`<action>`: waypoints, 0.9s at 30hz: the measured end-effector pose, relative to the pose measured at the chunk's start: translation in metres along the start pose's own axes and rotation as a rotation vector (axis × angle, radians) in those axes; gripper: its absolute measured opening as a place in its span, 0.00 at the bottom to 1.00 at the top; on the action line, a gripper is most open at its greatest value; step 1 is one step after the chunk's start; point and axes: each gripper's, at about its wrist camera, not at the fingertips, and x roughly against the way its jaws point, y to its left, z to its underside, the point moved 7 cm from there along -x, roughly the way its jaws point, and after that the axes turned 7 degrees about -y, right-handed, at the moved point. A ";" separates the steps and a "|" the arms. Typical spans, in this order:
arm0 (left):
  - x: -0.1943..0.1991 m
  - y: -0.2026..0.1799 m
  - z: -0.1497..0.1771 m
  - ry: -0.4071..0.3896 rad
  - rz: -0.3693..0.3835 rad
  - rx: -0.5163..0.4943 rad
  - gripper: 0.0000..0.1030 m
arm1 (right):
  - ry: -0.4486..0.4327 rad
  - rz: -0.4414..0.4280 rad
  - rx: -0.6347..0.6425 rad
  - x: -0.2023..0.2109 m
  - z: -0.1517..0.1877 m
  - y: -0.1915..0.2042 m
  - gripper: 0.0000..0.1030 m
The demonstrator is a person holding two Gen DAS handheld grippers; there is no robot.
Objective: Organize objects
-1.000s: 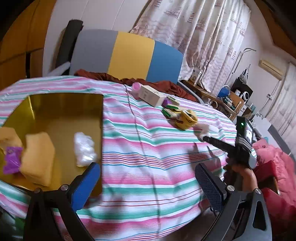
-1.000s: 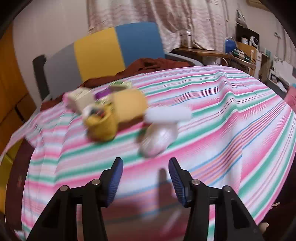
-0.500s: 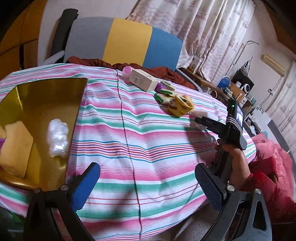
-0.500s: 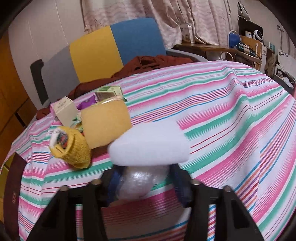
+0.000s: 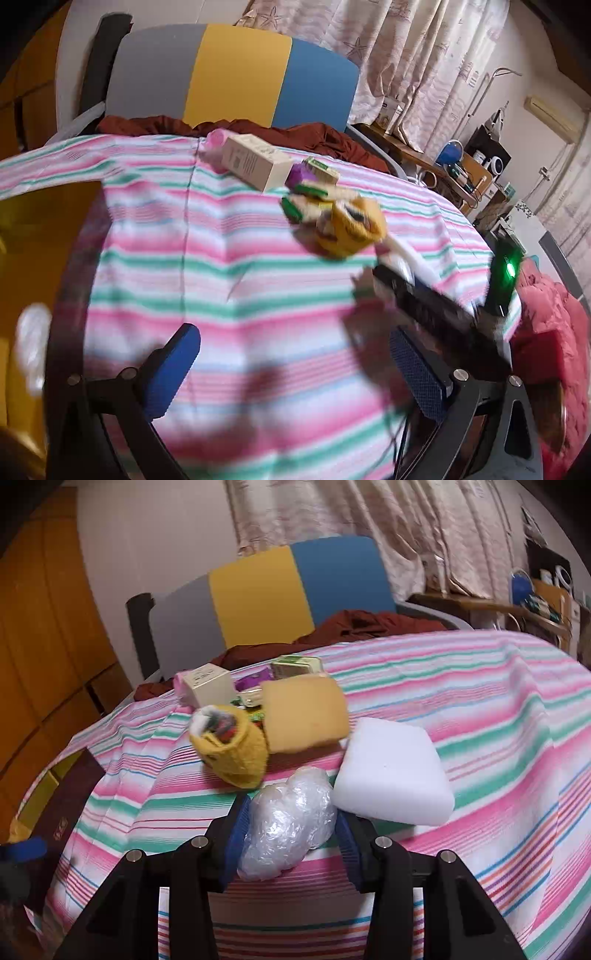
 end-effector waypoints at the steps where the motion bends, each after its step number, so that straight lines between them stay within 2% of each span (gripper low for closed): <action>1: -0.007 -0.002 -0.006 0.004 -0.001 0.009 1.00 | 0.000 0.004 -0.009 0.000 0.000 -0.002 0.44; 7: -0.063 -0.028 -0.041 0.036 0.009 0.021 1.00 | 0.007 0.039 -0.057 -0.001 0.002 -0.013 0.44; 17: -0.134 -0.056 -0.059 0.069 -0.059 -0.134 0.99 | 0.003 0.012 -0.093 -0.002 0.003 -0.017 0.44; 18: -0.138 -0.055 -0.059 0.068 -0.063 -0.139 0.97 | 0.004 0.012 -0.093 -0.003 0.003 -0.017 0.44; 20: -0.144 -0.051 -0.057 0.075 -0.018 -0.123 0.70 | 0.003 0.012 -0.093 -0.003 0.003 -0.017 0.44; 22: -0.146 -0.042 -0.050 0.101 -0.001 -0.093 0.60 | 0.003 0.012 -0.094 -0.002 0.003 -0.016 0.44; 27: -0.120 -0.017 -0.028 0.059 0.000 -0.078 0.58 | 0.003 0.011 -0.094 -0.002 0.003 -0.017 0.44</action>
